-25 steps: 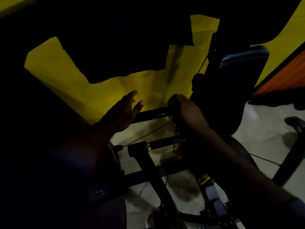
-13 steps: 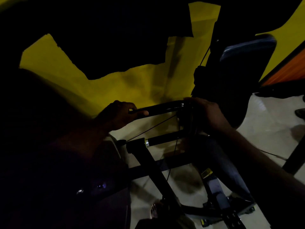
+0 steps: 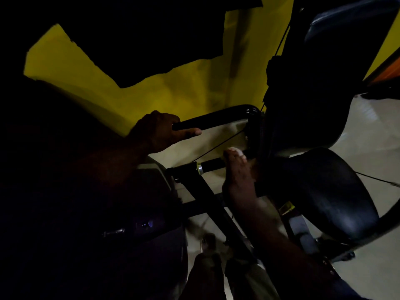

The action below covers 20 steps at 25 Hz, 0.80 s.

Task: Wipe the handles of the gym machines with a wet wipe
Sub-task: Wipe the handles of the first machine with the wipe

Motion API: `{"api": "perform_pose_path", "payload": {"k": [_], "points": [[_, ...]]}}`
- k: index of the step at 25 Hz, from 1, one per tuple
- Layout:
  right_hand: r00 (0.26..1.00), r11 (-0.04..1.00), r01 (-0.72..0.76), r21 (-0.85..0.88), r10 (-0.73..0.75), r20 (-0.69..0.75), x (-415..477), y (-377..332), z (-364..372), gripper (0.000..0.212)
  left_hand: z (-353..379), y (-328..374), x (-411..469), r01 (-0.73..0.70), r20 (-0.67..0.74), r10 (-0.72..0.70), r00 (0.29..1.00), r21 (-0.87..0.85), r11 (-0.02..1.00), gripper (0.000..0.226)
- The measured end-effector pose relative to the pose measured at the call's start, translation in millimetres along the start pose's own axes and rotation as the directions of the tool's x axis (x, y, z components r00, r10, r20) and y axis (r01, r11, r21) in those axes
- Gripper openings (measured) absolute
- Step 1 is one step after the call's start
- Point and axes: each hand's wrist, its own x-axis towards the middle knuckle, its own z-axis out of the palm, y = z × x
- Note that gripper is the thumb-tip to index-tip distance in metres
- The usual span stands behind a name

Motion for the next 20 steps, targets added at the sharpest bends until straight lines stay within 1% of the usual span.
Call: {"api": "perform_pose_path", "payload": {"k": [1, 2, 3, 4, 5, 6, 7, 8, 9, 10, 11, 12, 13, 14, 15, 16, 17, 18, 19, 20], "points": [[0.997, 1.000, -0.017, 0.023, 0.015, 0.075, -6.0, -20.8, 14.7, 0.060, -0.9, 1.3, -0.8, 0.008, -0.003, -0.008, 1.000, 0.005, 1.000, 0.090], [0.988, 0.999, 0.022, 0.023, -0.025, 0.150, -11.8, -38.3, 26.5, 0.060, -0.9, 3.1, -2.7, 0.016, -0.005, -0.016, 1.000, 0.011, 1.000, 0.087], [0.972, 0.994, 0.106, -0.009, -0.102, 0.212, -16.6, -47.5, 35.5, 0.061, -0.7, 4.8, -5.0, 0.018, -0.015, -0.017, 1.000, 0.021, 1.000, 0.084], [0.939, 0.967, 0.243, -0.073, -0.215, 0.267, -14.6, -41.9, 36.5, 0.065, -0.2, 6.2, -7.1, 0.020, -0.031, -0.019, 0.999, 0.033, 0.999, 0.082], [0.898, 0.907, 0.385, -0.169, -0.326, 0.295, -7.3, -25.0, 26.9, 0.068, -0.1, 7.1, -8.8, 0.020, -0.046, -0.017, 0.999, 0.047, 0.999, 0.082], [0.861, 0.839, 0.487, -0.245, -0.414, 0.294, 2.0, -1.2, 10.9, 0.072, -0.7, 7.6, -9.6, 0.013, -0.056, -0.010, 0.998, 0.055, 0.998, 0.082], [0.839, 0.785, 0.537, -0.309, -0.461, 0.289, 11.4, 23.3, -9.0, 0.077, -1.1, 7.2, -10.1, 0.005, -0.064, -0.002, 0.998, 0.055, 0.998, 0.083], [0.859, 0.780, 0.511, -0.361, -0.445, 0.253, 21.0, 42.1, -30.0, 0.080, -1.0, 6.0, -9.1, -0.004, -0.074, 0.008, 0.997, 0.050, 0.999, 0.085], [0.904, 0.821, 0.428, -0.378, -0.386, 0.184, 22.3, 51.2, -40.8, 0.078, -1.0, 5.0, -8.8, -0.010, -0.084, 0.013, 0.996, 0.040, 0.999, 0.086], [0.952, 0.879, 0.305, -0.365, -0.292, 0.094, 17.8, 49.2, -34.6, 0.072, -0.2, 3.8, -8.9, -0.009, -0.089, 0.012, 0.996, 0.033, 0.999, 0.087], [0.982, 0.932, 0.182, -0.313, -0.190, 0.006, 12.2, 35.8, -13.2, 0.067, -0.3, 3.9, -8.3, -0.007, -0.094, 0.010, 0.996, 0.032, 0.999, 0.088], [0.989, 0.959, 0.131, -0.251, -0.142, -0.029, 4.8, 15.2, 14.5, 0.065, 0.7, 3.8, -8.5, -0.004, -0.096, 0.007, 0.995, 0.035, 0.999, 0.087], [0.984, 0.962, 0.170, -0.211, -0.178, -0.020, -3.1, -4.3, 36.9, 0.062, 2.1, 3.5, -8.7, -0.003, -0.102, 0.006, 0.995, 0.038, 0.999, 0.087], [0.965, 0.946, 0.262, -0.192, -0.259, 0.040, -9.0, -14.1, 48.0, 0.058, 3.1, 3.5, -8.8, -0.003, -0.109, 0.007, 0.994, 0.041, 0.999, 0.086], [0.931, 0.907, 0.363, -0.212, -0.344, 0.122, -10.1, -12.9, 42.7, 0.056, 3.3, 3.7, -9.0, -0.004, -0.114, 0.008, 0.993, 0.042, 0.999, 0.086], [0.901, 0.876, 0.429, -0.220, -0.399, 0.171, -3.7, -3.9, 22.2, 0.056, 3.8, 2.8, -9.7, -0.011, -0.121, 0.017, 0.992, 0.048, 0.999, 0.087], [0.889, 0.856, 0.456, -0.244, -0.423, 0.176, 5.0, 11.6, 0.1, 0.056, 3.8, 2.0, -10.0, -0.024, -0.133, 0.032, 0.991, 0.060, 0.998, 0.086], [0.895, 0.845, 0.446, -0.297, -0.421, 0.146, 11.7, 28.1, -18.8, 0.058, 4.8, 0.5, -9.7, -0.043, -0.144, 0.053, 0.988, 0.070, 0.997, 0.086], [0.918, 0.855, 0.392, -0.338, -0.387, 0.085, 14.8, 39.7, -30.7, 0.062, 5.2, -0.2, -9.7, -0.065, -0.149, 0.075, 0.986, 0.074, 0.995, 0.084], [0.952, 0.893, 0.292, -0.343, -0.305, 0.016, 12.7, 42.5, -34.1, 0.066, 5.3, -0.7, -9.3, -0.080, -0.140, 0.089, 0.986, 0.064, 0.995, 0.084]]}}
